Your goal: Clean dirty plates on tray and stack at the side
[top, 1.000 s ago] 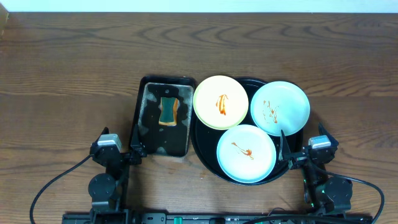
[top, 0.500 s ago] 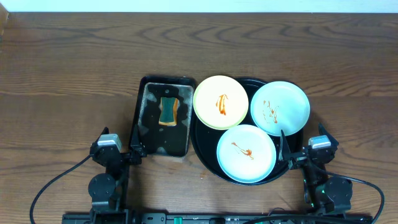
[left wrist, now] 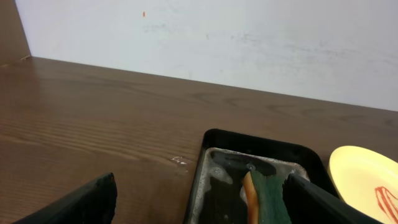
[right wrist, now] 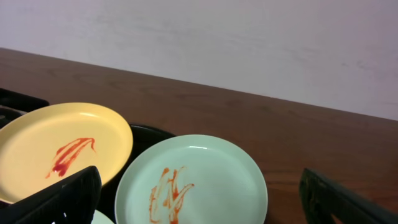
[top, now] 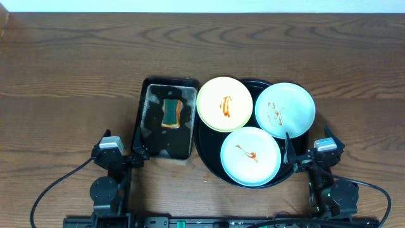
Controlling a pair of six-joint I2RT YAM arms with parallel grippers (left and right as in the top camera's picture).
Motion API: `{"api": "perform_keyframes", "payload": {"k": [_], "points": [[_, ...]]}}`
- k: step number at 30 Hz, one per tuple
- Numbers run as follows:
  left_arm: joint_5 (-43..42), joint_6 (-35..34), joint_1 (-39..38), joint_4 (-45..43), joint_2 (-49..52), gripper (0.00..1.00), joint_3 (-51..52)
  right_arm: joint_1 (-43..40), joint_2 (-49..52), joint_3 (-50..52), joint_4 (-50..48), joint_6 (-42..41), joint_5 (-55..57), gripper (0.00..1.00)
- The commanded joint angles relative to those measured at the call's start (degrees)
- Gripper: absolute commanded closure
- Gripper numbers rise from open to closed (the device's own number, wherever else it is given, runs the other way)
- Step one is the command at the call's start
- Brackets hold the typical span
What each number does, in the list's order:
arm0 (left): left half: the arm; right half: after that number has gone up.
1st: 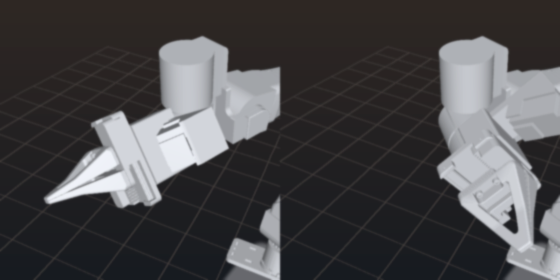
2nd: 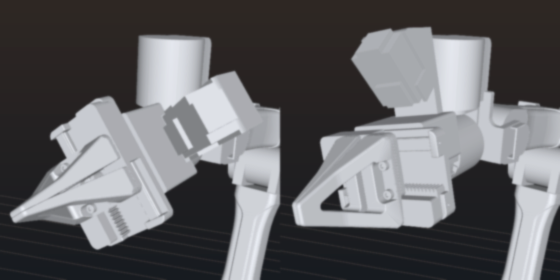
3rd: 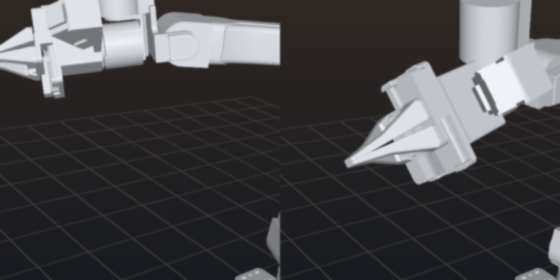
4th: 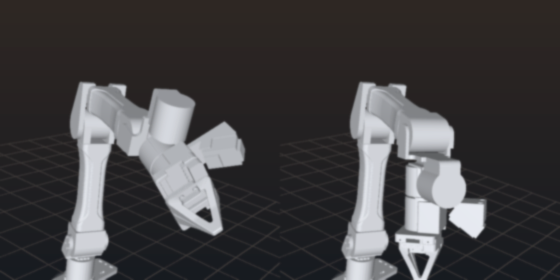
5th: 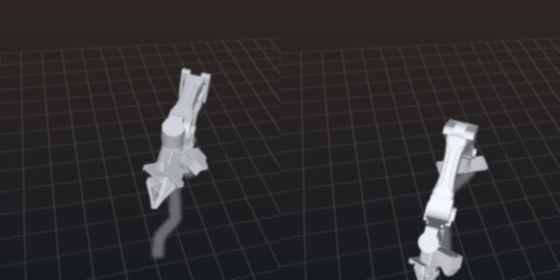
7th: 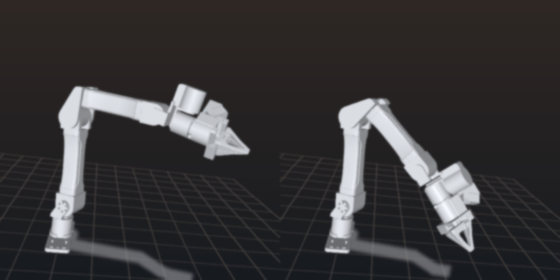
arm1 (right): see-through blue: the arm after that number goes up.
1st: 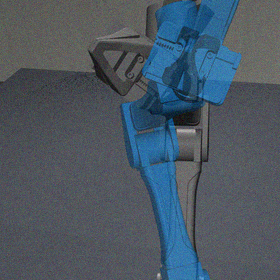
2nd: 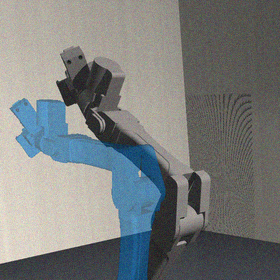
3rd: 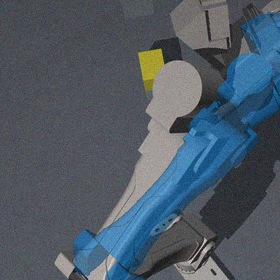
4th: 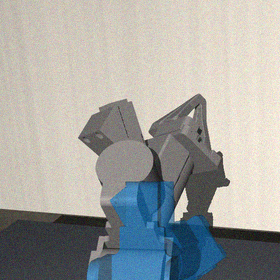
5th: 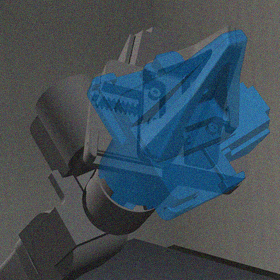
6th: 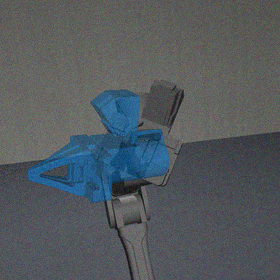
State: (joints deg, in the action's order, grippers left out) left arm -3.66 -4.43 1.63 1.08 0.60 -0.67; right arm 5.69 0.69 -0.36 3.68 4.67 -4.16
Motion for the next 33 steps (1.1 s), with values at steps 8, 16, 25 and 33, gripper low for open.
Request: {"api": "perform_keyframes", "payload": {"k": [8,16,25,33], "points": [[-0.2,0.8,0.3,2.6,-0.3,0.14,0.4,-0.4,-0.3,0.0,0.2,0.5,-0.4,0.0],[-0.4,-5.2,0.3,3.4,-0.2,0.14,-0.1,-0.4,-0.3,0.0,-0.7,-3.7,-0.4,0.01],[-0.4,-6.0,0.3,10.8,8.3,0.14,-9.0,-0.4,2.1,-3.3,3.6,-5.8,-0.4,0.01],[-1.8,-5.9,0.3,17.6,24.3,0.14,-22.6,-0.4,17.0,-13.1,6.6,-11.5,-0.4,0.01]]}}
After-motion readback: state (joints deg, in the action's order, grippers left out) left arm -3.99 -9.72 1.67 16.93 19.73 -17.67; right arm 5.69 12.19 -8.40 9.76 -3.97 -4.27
